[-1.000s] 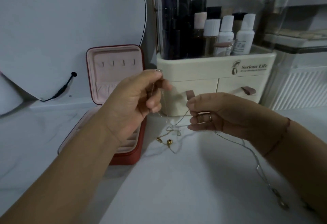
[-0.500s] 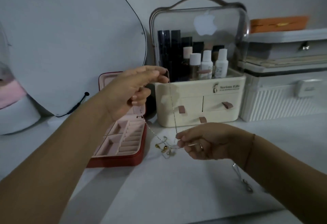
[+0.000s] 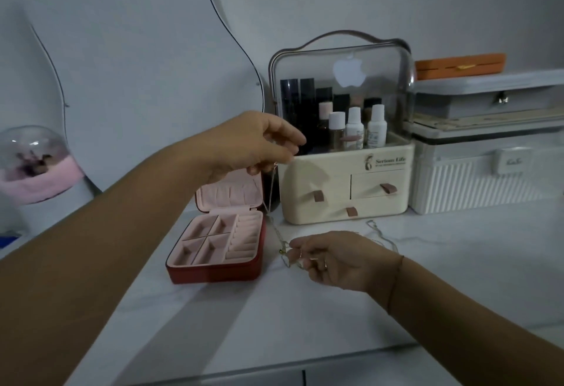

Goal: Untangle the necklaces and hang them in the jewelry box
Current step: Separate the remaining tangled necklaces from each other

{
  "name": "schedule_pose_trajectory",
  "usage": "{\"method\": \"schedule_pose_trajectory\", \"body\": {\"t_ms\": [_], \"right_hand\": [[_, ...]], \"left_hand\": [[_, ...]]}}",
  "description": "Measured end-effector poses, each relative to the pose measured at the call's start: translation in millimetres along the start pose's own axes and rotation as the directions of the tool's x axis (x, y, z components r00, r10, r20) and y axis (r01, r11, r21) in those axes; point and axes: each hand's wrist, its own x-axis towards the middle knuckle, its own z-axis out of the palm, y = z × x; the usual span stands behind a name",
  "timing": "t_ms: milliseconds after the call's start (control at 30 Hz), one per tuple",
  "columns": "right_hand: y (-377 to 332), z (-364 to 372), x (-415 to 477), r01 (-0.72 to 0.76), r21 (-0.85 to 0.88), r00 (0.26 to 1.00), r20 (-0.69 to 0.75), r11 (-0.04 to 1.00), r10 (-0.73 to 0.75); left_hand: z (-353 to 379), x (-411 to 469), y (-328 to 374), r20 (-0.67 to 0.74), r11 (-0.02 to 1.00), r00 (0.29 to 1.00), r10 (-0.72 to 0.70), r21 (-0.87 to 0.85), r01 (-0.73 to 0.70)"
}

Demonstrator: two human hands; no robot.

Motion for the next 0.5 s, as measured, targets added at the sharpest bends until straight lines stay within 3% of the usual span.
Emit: {"method": "schedule_pose_trajectory", "body": {"t_ms": [100, 200, 400, 500], "right_hand": [[2.9, -1.7, 3.2, 0.029, 0.050, 0.998, -0.050, 0.998, -0.026], [5.8, -5.8, 6.6, 0.045, 0.096, 0.996, -0.083, 0.994, -0.037], [6.1, -7.8, 5.1, 0.080, 0.114, 0.994, -0.080, 0.990, -0.071], [6.3, -5.4, 3.3, 0.089, 0.092, 0.994, -0.076, 0.992, -0.082]], "left_hand": [[-3.6, 4.5, 2.6, 0.051, 0.942, 0.998, 0.024, 0.333, -0.040], [-5.6, 11.4, 2.7, 0.004, 0.830, 0.999, 0.054, 0.556, -0.047], [-7.2, 22.4, 3.7, -0.034, 0.721, 0.993, 0.110, 0.690, -0.056], [-6.2, 20.5, 9.1, -0.024, 0.813, 0.999, 0.022, 0.582, -0.004]]}}
